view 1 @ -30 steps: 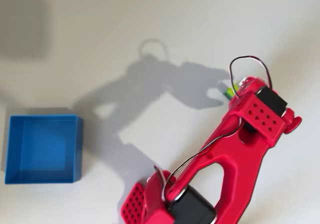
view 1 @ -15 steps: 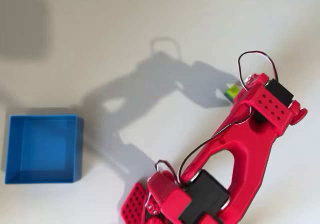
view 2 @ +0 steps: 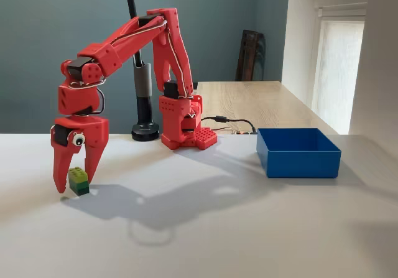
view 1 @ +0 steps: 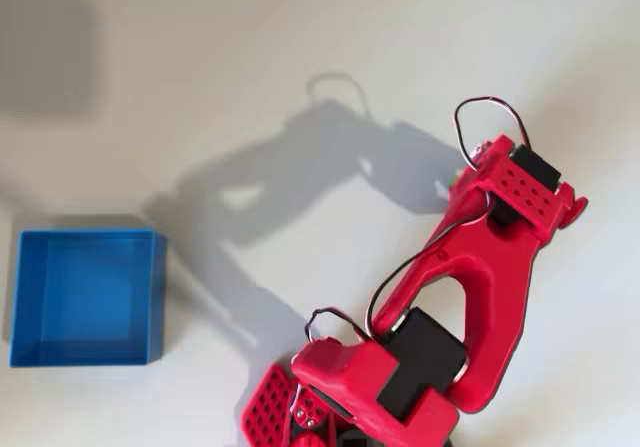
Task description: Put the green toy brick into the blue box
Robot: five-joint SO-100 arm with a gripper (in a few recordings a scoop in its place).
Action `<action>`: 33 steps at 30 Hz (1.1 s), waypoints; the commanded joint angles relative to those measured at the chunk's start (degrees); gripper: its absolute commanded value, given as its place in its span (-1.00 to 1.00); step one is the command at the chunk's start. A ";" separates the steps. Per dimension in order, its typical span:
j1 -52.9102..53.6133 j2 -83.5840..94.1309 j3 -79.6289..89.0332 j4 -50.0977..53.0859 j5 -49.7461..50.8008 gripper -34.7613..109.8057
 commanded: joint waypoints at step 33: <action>-17.31 18.90 6.68 0.35 -3.60 -0.52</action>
